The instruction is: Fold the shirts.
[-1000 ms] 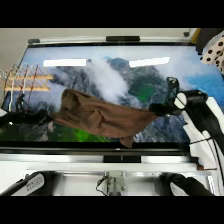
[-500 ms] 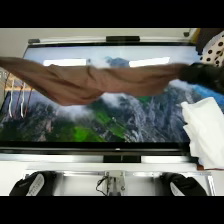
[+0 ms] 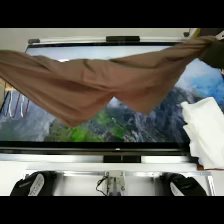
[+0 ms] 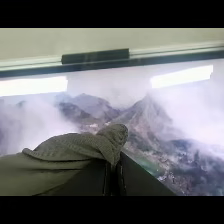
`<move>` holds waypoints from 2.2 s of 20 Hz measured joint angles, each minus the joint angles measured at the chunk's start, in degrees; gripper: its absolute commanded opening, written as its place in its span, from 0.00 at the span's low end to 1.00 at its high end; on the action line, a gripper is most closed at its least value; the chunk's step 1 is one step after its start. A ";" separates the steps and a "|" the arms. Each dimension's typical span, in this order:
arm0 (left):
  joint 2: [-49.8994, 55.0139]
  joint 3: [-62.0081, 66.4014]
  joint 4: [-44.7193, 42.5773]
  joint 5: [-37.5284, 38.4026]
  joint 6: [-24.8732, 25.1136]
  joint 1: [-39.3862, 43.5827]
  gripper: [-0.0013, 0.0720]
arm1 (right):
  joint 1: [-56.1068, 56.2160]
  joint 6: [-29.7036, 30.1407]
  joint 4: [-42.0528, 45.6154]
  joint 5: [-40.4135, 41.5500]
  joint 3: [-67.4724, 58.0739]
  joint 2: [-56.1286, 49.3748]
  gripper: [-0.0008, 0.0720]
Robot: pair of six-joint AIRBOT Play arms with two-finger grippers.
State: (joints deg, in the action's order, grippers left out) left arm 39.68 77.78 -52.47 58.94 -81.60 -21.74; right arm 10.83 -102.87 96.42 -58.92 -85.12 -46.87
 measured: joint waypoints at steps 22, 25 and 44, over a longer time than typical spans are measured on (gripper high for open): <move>-7.80 20.00 -2.45 0.28 -5.25 -0.04 0.06 | -0.02 0.63 -2.86 -2.54 -0.33 17.81 0.11; -8.76 21.46 -9.77 7.32 -9.33 -0.04 0.06 | -0.02 -2.45 2.71 -12.37 0.28 19.91 0.11; 6.10 -33.16 7.78 -2.75 3.10 5.18 0.06 | -0.09 -11.37 -3.41 1.88 31.87 -23.98 0.91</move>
State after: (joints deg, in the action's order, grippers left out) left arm 45.78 44.62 -44.69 56.18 -78.50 -16.56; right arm 10.74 -114.24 93.01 -57.04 -53.25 -70.85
